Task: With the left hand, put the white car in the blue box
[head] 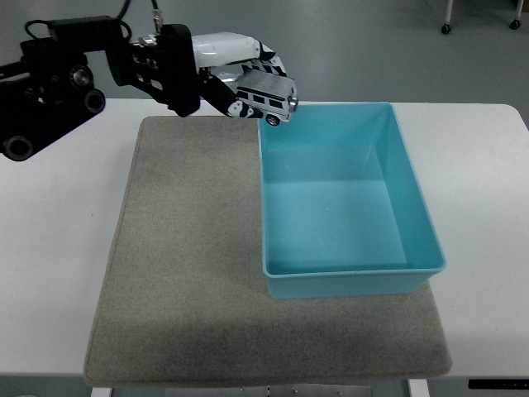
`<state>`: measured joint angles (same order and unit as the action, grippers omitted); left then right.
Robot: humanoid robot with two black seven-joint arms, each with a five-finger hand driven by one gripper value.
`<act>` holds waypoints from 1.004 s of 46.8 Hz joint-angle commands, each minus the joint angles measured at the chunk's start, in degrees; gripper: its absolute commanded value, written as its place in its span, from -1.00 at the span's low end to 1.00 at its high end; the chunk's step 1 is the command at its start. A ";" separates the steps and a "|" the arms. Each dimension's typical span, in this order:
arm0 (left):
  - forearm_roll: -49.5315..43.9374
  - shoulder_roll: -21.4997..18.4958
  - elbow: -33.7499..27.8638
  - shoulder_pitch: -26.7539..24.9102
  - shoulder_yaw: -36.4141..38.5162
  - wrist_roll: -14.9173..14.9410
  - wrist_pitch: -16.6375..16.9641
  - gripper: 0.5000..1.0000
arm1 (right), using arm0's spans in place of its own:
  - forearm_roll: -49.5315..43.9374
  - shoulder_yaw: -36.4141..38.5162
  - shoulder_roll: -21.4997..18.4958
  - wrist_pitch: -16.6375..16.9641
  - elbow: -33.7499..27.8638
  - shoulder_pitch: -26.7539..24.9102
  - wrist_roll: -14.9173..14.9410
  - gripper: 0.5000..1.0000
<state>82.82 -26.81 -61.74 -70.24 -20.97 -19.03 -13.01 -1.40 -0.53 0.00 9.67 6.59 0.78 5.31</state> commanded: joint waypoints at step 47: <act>-7.92 9.85 1.80 5.46 -1.34 4.09 2.64 1.00 | 0.00 0.00 0.00 0.00 0.00 0.01 -0.04 0.74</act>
<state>79.05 -16.62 -60.09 -64.91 -20.72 -15.13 -10.09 -1.41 -0.51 0.00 9.67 6.59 0.76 5.33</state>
